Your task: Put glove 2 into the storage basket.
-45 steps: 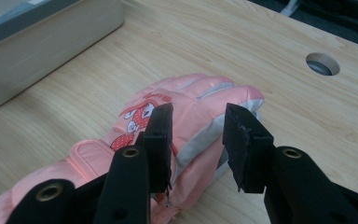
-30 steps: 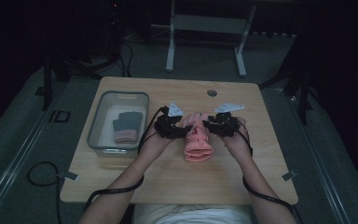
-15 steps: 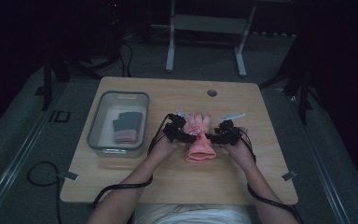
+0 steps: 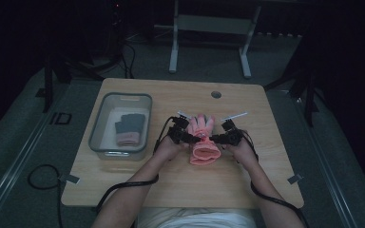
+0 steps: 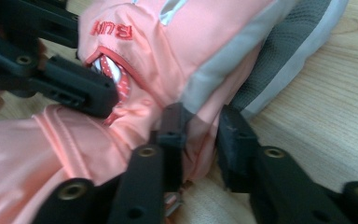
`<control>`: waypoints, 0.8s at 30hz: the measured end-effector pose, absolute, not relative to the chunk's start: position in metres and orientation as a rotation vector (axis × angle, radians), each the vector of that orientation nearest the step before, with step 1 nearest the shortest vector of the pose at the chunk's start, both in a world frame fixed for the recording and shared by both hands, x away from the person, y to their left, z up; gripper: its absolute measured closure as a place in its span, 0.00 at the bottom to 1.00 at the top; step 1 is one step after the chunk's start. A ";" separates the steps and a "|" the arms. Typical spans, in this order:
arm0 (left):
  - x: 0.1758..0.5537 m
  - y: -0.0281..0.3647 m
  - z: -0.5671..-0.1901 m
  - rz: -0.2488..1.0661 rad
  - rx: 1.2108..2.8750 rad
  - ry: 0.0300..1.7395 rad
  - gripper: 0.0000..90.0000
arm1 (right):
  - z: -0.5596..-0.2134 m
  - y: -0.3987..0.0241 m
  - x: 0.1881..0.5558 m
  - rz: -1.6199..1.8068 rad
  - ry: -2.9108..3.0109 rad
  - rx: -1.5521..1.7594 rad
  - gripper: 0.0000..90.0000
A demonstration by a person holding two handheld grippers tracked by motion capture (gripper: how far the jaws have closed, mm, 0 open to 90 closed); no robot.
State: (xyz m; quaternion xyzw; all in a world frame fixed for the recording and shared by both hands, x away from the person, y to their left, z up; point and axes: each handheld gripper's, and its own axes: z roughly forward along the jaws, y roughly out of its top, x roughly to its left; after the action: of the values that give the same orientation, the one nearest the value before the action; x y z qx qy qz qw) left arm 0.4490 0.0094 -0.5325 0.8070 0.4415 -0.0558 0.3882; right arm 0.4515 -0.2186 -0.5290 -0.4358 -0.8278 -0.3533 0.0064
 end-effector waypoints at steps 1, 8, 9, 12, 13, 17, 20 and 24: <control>0.449 0.009 -0.531 -0.132 2.064 1.119 0.75 | -0.527 -0.215 0.450 -1.092 -2.604 -1.394 0.88; 0.446 0.008 -0.531 -0.093 2.055 1.125 0.78 | -0.530 -0.218 0.447 -1.145 -2.595 -1.466 0.70; 0.447 0.009 -0.532 -0.105 2.047 1.124 0.76 | -0.533 -0.223 0.451 -1.133 -2.573 -1.516 0.56; 0.450 0.012 -0.536 -0.147 2.027 1.128 0.74 | -0.538 -0.229 0.457 -1.148 -2.455 -1.490 0.63; 0.452 0.013 -0.537 -0.170 2.019 1.131 0.72 | -0.540 -0.231 0.459 -1.157 -2.407 -1.471 0.69; 0.454 0.011 -0.536 -0.182 2.038 1.117 0.74 | -0.541 -0.231 0.462 -1.161 -2.360 -1.424 0.85; 0.453 0.009 -0.533 -0.167 2.040 1.121 0.82 | -0.534 -0.224 0.455 -1.155 -2.443 -1.452 0.91; 0.451 0.014 -0.528 -0.209 2.009 1.087 0.84 | -0.531 -0.225 0.452 -1.189 -2.416 -1.461 0.93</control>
State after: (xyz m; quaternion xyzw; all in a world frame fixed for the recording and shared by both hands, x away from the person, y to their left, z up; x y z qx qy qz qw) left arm 0.4511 0.0142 -0.5282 0.7984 0.4319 -0.0830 0.4112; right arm 0.4519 -0.2255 -0.5315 -0.4766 -0.7881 -0.3876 0.0389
